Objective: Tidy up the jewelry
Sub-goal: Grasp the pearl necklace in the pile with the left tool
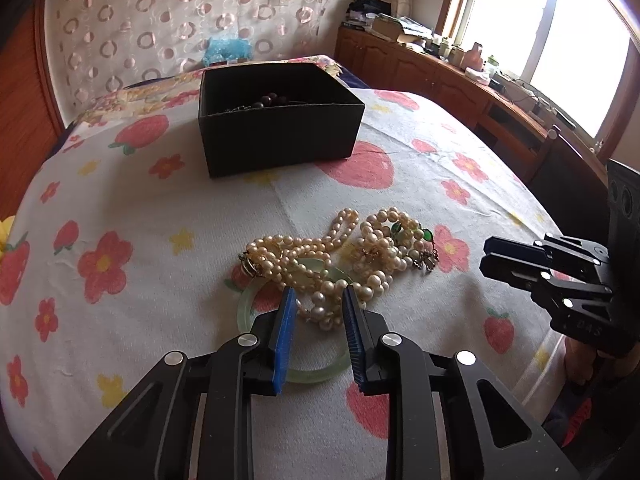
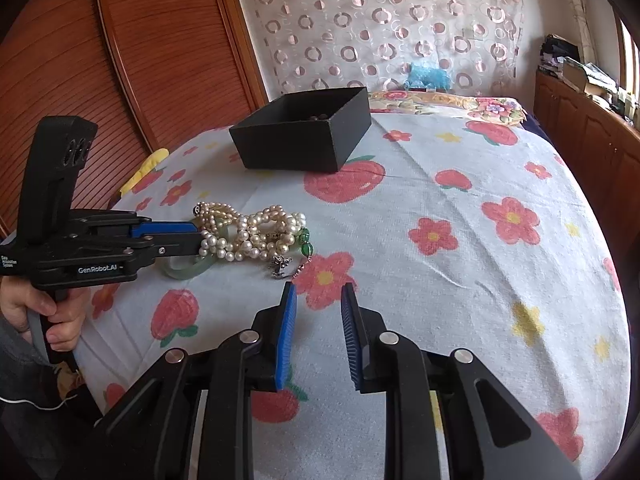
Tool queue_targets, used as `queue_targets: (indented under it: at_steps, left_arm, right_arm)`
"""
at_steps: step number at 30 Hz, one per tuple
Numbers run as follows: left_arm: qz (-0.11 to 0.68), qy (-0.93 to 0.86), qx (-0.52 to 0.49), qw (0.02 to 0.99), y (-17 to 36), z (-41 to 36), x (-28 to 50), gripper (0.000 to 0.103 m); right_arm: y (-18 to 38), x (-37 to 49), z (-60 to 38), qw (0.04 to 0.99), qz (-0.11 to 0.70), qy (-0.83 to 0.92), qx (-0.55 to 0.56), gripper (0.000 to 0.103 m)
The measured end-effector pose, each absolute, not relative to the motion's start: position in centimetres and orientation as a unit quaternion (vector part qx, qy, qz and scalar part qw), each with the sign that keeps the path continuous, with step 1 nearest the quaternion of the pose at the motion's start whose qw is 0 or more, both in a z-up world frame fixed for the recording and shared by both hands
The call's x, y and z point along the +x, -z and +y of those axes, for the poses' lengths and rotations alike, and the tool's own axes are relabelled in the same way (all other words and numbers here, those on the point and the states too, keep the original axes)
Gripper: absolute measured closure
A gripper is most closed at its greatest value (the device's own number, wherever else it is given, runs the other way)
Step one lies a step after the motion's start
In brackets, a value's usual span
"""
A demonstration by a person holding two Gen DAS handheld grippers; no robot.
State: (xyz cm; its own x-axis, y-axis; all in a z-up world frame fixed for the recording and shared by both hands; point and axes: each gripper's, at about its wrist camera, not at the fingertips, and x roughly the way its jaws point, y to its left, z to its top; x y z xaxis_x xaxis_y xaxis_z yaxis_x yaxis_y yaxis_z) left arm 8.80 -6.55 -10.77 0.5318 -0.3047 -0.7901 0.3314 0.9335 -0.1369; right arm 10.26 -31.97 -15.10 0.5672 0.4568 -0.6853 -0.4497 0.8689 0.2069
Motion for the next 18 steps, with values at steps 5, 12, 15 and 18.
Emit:
queue_targets:
  at_steps: [5, 12, 15, 18]
  left_arm:
    - [0.451, 0.191, 0.005, 0.872, 10.9, -6.3, 9.0, 0.09]
    - [0.425, 0.2, -0.002, 0.883, 9.0, -6.0, 7.8, 0.096]
    - [0.397, 0.204, -0.011, 0.895, 6.9, -5.7, 7.0, 0.096]
    - [0.366, 0.212, -0.019, 0.906, 4.3, -5.5, 6.3, 0.096]
  right_arm:
    - [15.1, 10.3, -31.9, 0.885, 0.389, -0.257, 0.004, 0.078]
    - [15.3, 10.3, -31.7, 0.882, 0.394, -0.257, 0.003, 0.078]
    - [15.3, 10.4, -31.6, 0.882, 0.396, -0.256, 0.001, 0.078]
    - [15.3, 10.4, -31.5, 0.883, 0.395, -0.254, -0.002, 0.078]
